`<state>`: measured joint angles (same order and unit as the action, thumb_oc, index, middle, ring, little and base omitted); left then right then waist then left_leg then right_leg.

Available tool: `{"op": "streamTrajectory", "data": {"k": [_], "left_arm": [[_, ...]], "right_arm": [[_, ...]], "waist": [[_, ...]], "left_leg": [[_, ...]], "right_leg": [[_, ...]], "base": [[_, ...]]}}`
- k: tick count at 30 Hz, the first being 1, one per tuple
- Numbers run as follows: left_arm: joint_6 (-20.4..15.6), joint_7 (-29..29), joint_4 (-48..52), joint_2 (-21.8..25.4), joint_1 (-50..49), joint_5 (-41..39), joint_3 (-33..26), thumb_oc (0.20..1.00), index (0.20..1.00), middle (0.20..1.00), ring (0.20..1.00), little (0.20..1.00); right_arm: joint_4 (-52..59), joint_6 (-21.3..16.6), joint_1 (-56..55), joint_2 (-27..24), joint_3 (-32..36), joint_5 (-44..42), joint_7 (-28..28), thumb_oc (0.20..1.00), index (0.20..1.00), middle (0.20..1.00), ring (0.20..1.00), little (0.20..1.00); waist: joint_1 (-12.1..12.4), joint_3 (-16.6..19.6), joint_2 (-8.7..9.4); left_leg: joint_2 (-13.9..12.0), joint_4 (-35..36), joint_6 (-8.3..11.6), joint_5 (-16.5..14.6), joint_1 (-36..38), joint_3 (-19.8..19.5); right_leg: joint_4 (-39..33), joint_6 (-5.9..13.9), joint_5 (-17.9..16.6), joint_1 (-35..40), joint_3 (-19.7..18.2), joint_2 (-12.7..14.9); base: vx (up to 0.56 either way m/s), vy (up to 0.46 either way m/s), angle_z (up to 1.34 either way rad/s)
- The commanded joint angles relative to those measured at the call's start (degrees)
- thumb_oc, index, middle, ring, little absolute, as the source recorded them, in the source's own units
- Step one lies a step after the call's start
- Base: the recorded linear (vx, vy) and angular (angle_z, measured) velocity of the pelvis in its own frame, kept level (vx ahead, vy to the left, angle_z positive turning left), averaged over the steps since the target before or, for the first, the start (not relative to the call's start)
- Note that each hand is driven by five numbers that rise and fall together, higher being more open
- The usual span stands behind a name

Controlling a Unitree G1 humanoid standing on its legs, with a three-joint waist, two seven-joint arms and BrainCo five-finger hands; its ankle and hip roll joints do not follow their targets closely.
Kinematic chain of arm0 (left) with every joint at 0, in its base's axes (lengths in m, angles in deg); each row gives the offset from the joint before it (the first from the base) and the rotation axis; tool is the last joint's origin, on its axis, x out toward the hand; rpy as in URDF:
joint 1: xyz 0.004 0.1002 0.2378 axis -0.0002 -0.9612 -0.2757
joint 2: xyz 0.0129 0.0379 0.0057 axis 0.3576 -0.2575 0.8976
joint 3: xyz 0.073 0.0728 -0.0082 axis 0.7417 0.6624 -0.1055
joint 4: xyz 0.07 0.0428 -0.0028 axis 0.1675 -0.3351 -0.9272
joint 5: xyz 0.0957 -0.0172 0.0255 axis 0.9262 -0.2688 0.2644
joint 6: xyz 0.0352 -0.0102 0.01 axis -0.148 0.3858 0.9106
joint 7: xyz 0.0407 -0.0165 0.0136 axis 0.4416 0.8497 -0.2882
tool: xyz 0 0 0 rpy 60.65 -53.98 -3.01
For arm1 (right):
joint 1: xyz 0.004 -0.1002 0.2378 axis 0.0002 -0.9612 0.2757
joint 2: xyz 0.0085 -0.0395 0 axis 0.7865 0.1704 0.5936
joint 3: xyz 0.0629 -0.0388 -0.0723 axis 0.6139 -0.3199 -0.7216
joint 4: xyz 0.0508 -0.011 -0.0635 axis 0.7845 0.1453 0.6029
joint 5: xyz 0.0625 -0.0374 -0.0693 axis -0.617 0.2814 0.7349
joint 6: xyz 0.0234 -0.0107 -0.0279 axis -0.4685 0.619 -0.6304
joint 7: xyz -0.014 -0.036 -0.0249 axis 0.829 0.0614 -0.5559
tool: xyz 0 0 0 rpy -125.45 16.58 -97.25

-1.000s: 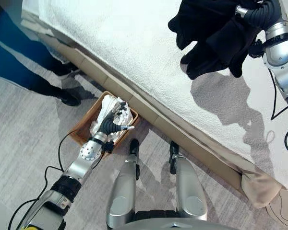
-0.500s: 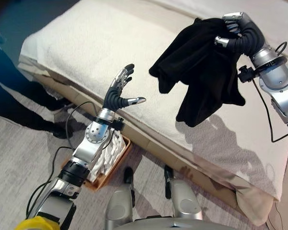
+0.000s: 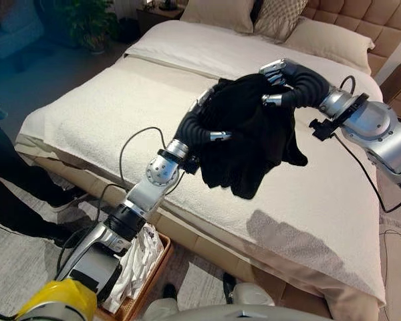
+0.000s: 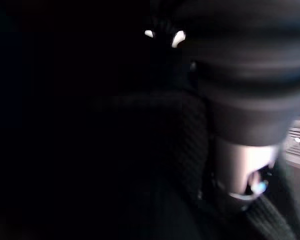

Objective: Pick up clothes into the bucket

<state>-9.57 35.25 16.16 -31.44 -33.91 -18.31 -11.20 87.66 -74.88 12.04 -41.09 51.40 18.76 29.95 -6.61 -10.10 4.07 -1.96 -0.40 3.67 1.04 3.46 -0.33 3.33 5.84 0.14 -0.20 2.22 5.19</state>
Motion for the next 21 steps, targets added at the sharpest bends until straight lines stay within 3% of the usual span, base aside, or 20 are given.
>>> {"op": "streamTrajectory", "data": {"k": [1,2,5,12,13,14,15,21], "left_arm": [[-0.05,3.82,-3.89,-2.16,3.86,-10.49,4.32,1.000,1.000,1.000,1.000,1.000],[1.43,5.70,-4.91,-2.87,5.86,-16.27,7.12,1.000,1.000,1.000,1.000,1.000],[3.43,8.74,-4.70,-2.51,9.65,-21.65,12.09,1.000,1.000,1.000,1.000,1.000],[6.77,13.13,-3.16,0.23,12.96,-27.33,19.15,1.000,1.000,1.000,1.000,1.000],[7.41,14.45,-2.97,1.00,13.29,-29.92,20.14,0.812,0.812,0.812,0.812,0.812],[7.42,14.46,-2.96,1.02,13.30,-29.94,20.14,0.570,0.570,0.570,0.570,0.570],[8.40,15.83,-2.95,1.42,12.94,-32.90,20.79,0.200,0.200,0.200,0.200,0.200],[9.73,17.78,-2.94,1.25,9.55,-36.86,19.92,0.200,0.200,0.200,0.200,0.200]], "right_arm": [[3.27,-2.01,6.15,0.72,-0.74,-6.11,-0.85,0.200,0.200,0.200,0.200,0.200],[3.62,-2.05,7.08,1.67,-1.78,-6.60,-0.92,0.200,0.200,0.200,0.200,0.200],[4.35,-1.88,7.70,2.87,-3.15,-7.35,-1.03,0.200,0.200,0.200,0.200,0.200],[5.38,-1.77,8.55,3.30,-4.13,-7.71,-1.12,0.200,0.200,0.200,0.200,0.200],[5.33,-2.05,8.54,3.65,-4.06,-7.92,-1.25,0.200,0.200,0.200,0.200,0.200],[5.33,-2.05,8.53,3.65,-4.04,-7.92,-1.25,0.200,0.200,0.200,0.200,0.200],[5.21,-2.21,8.20,4.25,-3.67,-8.24,-1.23,0.200,0.200,0.200,0.200,0.200],[4.57,-2.60,6.75,5.93,-1.88,-7.76,-1.74,0.200,0.200,0.200,0.200,0.200]], "waist": [[0.32,4.55,1.24],[0.03,4.84,1.00],[-0.29,5.14,0.57],[-0.61,5.97,0.02],[-0.70,6.20,-0.14],[-0.71,6.19,-0.12],[-0.88,6.53,-0.32],[-1.10,7.12,-0.51]], "left_leg": [[0.44,-5.41,0.40,-3.97,-3.01,0.55],[0.45,-5.11,0.44,-3.75,-2.88,0.36],[0.48,-4.70,0.56,-3.39,-2.67,0.20],[0.49,-4.02,0.64,-3.12,-2.12,-0.20],[0.53,-3.92,0.65,-3.12,-1.99,-0.32],[0.53,-3.91,0.65,-3.11,-1.98,-0.33],[0.59,-3.69,0.64,-3.11,-1.74,-0.38],[0.77,-3.16,0.59,-3.05,-1.28,-0.47]], "right_leg": [[0.94,1.75,1.05,0.71,2.07,1.25],[0.66,1.71,1.02,0.99,2.22,1.23],[0.32,1.70,0.95,1.36,2.54,1.19],[-0.08,1.85,0.93,2.07,2.99,1.30],[-0.13,1.86,0.94,2.30,3.01,1.32],[-0.14,1.86,0.94,2.32,3.01,1.33],[-0.26,1.87,0.92,2.60,2.91,1.38],[-0.50,1.88,0.89,2.83,2.85,1.39]], "base": [[0.00,0.000,0.00],[0.00,0.000,0.00],[0.00,0.000,0.00],[0.01,-0.002,0.02],[0.00,0.000,0.06],[0.01,0.006,0.08],[0.01,0.005,0.08],[0.00,0.002,0.04]]}}
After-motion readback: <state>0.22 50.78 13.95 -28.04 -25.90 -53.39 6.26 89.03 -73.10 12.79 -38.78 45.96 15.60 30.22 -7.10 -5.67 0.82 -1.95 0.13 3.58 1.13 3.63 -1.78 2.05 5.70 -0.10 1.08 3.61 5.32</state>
